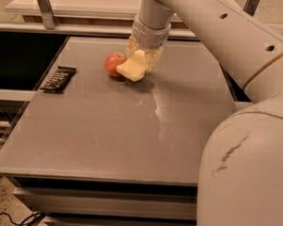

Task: Move sponge near apple

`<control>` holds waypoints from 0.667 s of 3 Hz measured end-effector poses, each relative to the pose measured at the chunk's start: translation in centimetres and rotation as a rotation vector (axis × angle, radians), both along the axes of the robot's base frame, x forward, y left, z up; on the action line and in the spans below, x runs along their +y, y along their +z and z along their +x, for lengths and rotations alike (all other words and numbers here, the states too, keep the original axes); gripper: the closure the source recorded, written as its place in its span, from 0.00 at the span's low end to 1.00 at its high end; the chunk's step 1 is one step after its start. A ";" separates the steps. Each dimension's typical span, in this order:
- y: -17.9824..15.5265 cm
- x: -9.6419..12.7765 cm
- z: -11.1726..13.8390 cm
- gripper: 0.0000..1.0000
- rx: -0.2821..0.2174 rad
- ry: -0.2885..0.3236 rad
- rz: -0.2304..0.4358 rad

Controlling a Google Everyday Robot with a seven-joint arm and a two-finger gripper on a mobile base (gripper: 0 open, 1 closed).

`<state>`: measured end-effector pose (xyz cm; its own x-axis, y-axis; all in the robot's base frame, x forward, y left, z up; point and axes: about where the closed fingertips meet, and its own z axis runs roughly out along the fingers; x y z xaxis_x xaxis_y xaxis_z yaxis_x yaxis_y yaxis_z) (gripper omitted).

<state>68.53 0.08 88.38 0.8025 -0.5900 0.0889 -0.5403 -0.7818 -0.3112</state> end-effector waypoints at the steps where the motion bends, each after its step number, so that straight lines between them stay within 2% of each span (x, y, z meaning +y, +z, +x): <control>1: 0.0 0.0 0.2 0.00 0.000 0.002 0.001; 2: 0.1 0.0 0.4 0.00 0.001 0.004 0.005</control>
Offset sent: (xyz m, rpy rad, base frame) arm 0.0049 -0.0022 0.0064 0.0091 0.0017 0.0035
